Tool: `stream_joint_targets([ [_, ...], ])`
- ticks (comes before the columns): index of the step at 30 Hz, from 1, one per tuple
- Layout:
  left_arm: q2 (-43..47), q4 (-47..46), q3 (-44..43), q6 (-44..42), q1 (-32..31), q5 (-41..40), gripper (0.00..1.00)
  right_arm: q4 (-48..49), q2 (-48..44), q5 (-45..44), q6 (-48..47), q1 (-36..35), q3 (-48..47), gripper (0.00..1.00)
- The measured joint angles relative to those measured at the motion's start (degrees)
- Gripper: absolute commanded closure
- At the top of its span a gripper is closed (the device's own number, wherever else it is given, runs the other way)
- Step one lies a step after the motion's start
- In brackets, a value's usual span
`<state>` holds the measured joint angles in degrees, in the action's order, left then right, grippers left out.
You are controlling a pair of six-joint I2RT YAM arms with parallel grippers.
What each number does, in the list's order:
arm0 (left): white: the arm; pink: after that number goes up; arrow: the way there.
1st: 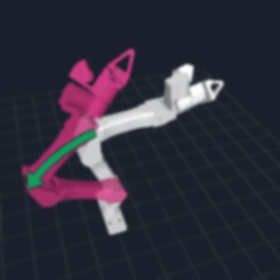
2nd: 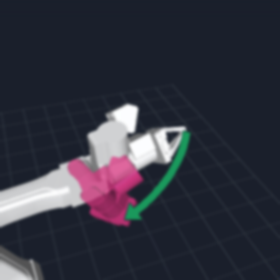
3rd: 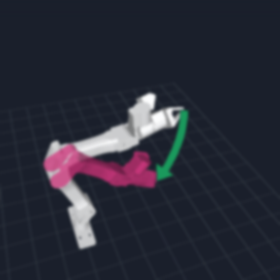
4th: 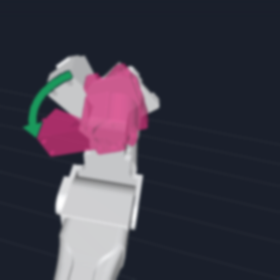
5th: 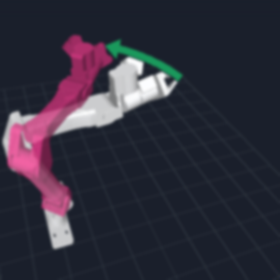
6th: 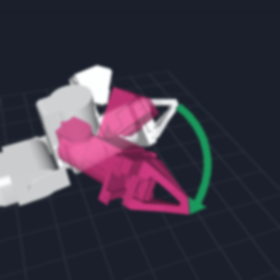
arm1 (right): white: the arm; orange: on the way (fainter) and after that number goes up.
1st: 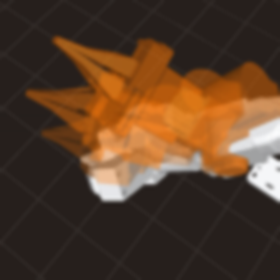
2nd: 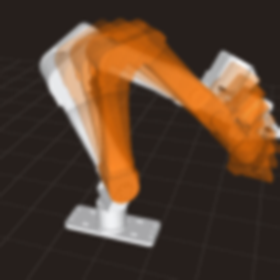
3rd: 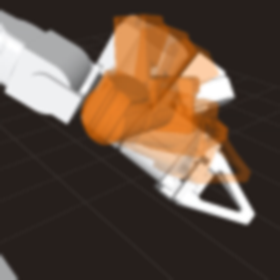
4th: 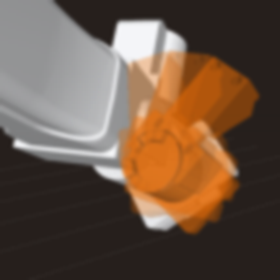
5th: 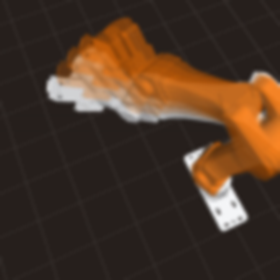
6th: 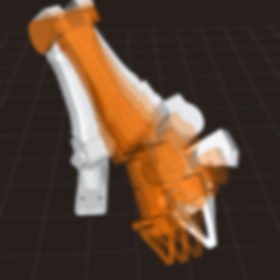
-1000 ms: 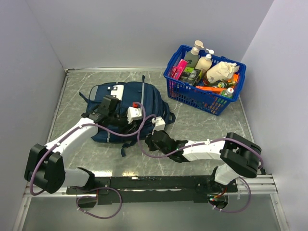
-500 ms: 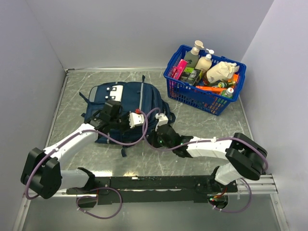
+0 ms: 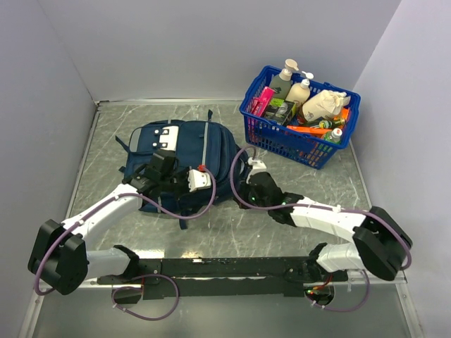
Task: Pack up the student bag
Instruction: Zip the student bag at the center of the board.
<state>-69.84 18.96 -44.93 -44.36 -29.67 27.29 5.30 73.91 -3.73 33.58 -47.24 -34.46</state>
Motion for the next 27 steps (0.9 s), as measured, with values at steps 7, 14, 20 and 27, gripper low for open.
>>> stream_joint_targets([
  [7, 0.0, 0.2, -0.1, 0.1, 0.0, 0.0, 0.99, -0.4, -4.5, -2.3, -2.0, -1.0, 5.9, 0.78],
  [14, -2.0, 2.8, -3.3, 2.2, 0.0, 0.0, 0.99, 11.5, -0.5, -6.1, -7.8, -10.2, 8.1, 0.46],
  [20, -4.3, 6.2, -7.1, 4.7, 0.1, -0.1, 0.99, 17.0, 14.2, -12.8, -10.8, -13.7, 1.7, 0.46],
  [27, -4.3, 7.8, -8.5, 6.1, 0.2, -0.2, 0.99, 22.0, 21.0, -19.5, -12.1, -14.7, -3.6, 0.47],
])
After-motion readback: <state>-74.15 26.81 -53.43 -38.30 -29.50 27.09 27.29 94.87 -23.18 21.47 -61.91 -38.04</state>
